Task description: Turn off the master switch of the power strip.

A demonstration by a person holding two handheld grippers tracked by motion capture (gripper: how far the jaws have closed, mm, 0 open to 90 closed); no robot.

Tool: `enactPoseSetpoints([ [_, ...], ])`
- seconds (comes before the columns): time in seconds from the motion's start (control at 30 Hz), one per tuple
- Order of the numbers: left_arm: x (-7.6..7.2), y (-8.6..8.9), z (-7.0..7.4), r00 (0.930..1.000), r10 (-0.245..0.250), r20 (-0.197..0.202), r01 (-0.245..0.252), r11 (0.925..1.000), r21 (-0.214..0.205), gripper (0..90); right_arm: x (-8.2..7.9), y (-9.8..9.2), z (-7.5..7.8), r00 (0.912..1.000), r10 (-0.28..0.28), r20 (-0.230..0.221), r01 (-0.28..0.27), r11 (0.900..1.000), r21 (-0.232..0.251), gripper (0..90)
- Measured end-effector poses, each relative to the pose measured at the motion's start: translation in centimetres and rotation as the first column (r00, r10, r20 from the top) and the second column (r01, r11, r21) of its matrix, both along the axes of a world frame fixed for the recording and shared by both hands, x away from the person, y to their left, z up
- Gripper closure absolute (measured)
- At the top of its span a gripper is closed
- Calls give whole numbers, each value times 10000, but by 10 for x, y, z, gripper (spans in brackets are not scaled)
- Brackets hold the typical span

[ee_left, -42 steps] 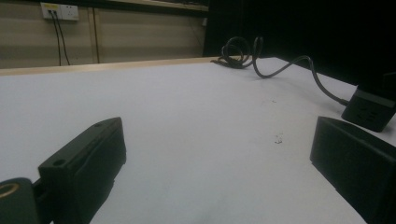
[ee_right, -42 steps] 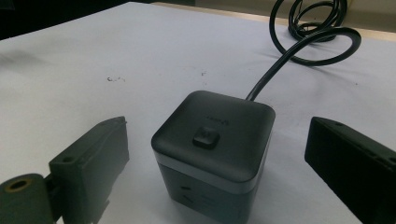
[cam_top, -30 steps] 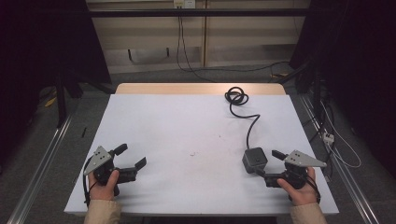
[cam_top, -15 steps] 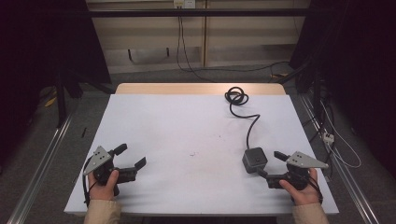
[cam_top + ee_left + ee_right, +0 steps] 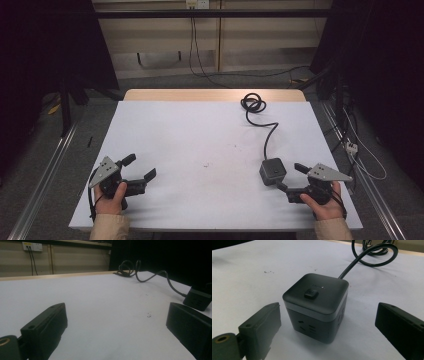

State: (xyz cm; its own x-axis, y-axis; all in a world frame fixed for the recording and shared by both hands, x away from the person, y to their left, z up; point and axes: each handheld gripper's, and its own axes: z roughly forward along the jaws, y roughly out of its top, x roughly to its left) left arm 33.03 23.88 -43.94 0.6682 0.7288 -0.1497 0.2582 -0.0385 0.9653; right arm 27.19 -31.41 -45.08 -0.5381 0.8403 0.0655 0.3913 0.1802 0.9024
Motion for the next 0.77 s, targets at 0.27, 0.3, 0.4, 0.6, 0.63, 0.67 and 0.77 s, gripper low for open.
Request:
enactPoseSetpoints([
  [0.27,0,0,0,10000,21,-7,-21,10000,-3,30,-1,0,-1,10000,23,-9,-23,10000,20,64],
  [0.3,0,0,0,10000,20,-10,-20,10000,-3,30,-1,0,-1,10000,36,-8,-36,10000,11,65],
  [0.4,0,0,0,10000,22,-6,-22,10000,-4,30,-1,1,-1,10000,38,-9,-38,10000,-23,66],
  [0.6,0,0,0,10000,34,-17,-34,10000,-24,30,-1,1,-1,10000,72,-2,-72,10000,-52,69],
  [0.63,0,0,0,10000,32,-18,-32,10000,-30,30,-1,1,-1,10000,77,-17,-77,10000,-48,69],
  [0.67,0,0,0,10000,26,-22,-26,10000,-24,30,-1,1,-1,10000,80,-14,-80,10000,-50,68],
  [0.77,1,0,0,10000,18,-6,-18,10000,-10,30,-1,2,-1,10000,86,3,-86,9999,-56,68],
])
